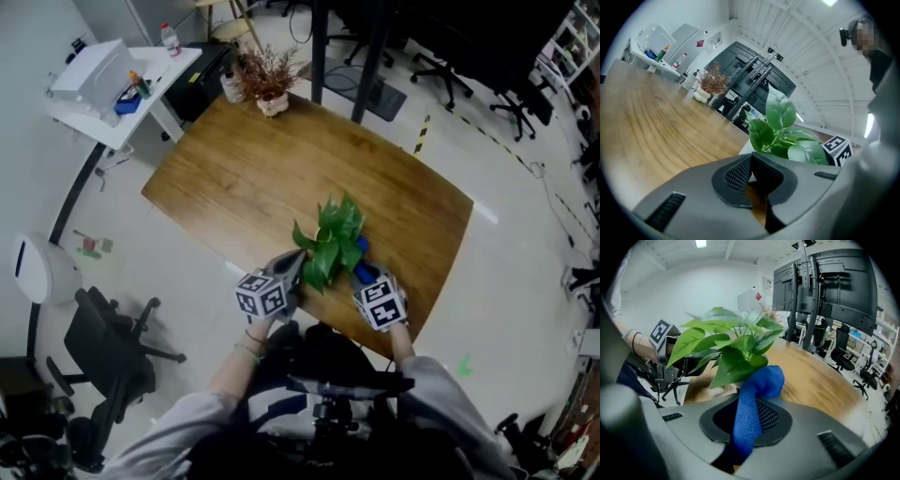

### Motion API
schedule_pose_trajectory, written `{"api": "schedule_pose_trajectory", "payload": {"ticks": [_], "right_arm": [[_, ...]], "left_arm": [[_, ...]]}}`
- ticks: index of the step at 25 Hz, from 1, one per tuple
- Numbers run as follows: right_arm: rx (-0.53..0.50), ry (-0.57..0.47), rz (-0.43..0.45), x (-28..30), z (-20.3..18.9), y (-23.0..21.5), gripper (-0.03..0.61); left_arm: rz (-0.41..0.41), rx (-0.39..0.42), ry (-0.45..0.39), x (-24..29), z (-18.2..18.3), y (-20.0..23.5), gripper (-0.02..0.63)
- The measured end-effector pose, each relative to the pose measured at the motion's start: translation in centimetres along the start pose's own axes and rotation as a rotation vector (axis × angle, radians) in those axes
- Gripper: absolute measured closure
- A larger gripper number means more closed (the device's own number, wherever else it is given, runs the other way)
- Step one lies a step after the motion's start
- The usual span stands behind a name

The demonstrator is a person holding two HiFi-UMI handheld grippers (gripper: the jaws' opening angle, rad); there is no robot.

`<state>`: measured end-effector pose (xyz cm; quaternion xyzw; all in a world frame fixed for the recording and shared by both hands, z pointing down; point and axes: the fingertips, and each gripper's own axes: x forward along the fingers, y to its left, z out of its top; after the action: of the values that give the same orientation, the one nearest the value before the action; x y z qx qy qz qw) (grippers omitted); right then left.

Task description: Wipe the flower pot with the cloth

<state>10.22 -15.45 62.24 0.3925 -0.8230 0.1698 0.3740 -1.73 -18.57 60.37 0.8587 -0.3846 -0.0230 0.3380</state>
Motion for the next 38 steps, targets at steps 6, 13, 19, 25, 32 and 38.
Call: {"api": "schedule_pose_trajectory", "payload": {"ticks": [6,13,19,25,32,38], "right_arm": [[-0.028,0.043,0.082,1.7,-0.9,3.0,0.518],[-0.025,0.054,0.134,2.4,-1.0,4.9,0.518],[0.053,0.039,0.082,-0.2,-2.2,2.2,0.518],[0.087,-0.030,-0.003,-1.1,-1.3,-3.7,0.518],[-0.046,-0.066,0.083,0.3,2.0,-1.3,0.518],[-0.105,-0.022,0.135,0.8,1.2,3.4,0.518]], "left_arm": [[-0.018,-0.015,-0.024,1.8,1.3,1.9,0.607],[-0.016,-0.007,-0.008,3.9,2.2,3.2,0.606],[0.016,0.008,0.020,2.1,1.0,2.9,0.607],[0.006,0.008,0.044,0.5,-2.1,0.4,0.607],[-0.043,0.037,0.103,1.9,-3.0,-1.2,0.607],[-0.020,0.084,0.100,1.6,-1.2,0.7,0.607]]}}
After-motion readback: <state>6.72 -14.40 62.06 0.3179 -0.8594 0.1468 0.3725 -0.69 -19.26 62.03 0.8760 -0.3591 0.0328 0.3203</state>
